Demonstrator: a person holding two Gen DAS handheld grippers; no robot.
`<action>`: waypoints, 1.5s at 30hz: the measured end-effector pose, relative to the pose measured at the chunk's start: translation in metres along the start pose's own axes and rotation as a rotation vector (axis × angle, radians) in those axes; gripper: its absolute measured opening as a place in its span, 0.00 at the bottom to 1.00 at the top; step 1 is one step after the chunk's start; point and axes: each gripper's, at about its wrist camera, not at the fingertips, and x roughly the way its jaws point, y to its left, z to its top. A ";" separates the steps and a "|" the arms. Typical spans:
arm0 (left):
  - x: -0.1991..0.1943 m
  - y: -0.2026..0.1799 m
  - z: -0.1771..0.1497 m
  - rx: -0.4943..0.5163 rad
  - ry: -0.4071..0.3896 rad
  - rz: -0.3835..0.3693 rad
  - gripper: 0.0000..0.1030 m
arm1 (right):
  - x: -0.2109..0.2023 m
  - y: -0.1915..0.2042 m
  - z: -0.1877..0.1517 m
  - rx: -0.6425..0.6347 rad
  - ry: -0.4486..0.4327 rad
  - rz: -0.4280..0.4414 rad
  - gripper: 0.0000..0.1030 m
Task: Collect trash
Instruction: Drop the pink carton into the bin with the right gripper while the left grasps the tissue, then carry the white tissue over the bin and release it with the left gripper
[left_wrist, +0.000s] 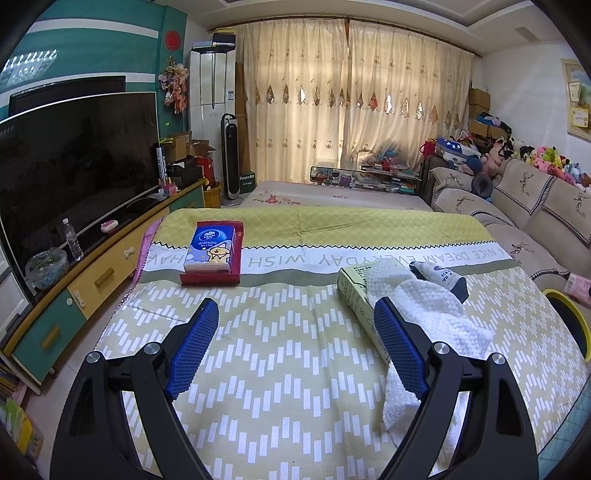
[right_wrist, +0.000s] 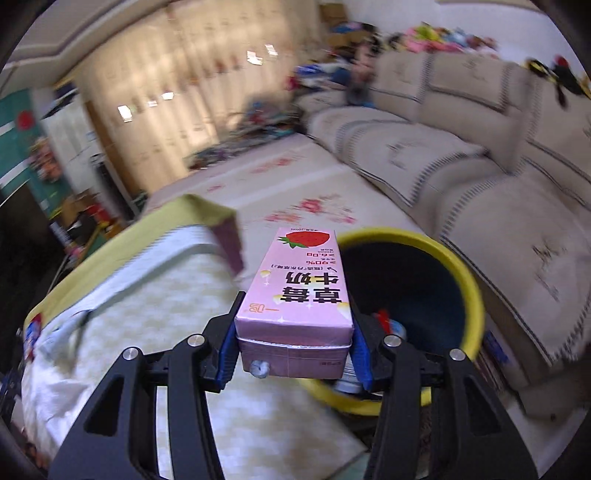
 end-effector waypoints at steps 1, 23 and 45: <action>-0.001 -0.001 0.000 0.002 0.001 0.000 0.83 | 0.006 -0.006 0.000 0.007 0.022 -0.016 0.48; -0.015 -0.060 -0.002 0.166 0.019 -0.257 0.78 | 0.006 -0.005 -0.005 0.033 -0.004 0.044 0.68; 0.000 -0.089 -0.015 0.259 0.174 -0.260 0.06 | -0.008 -0.021 -0.004 0.069 -0.026 0.096 0.68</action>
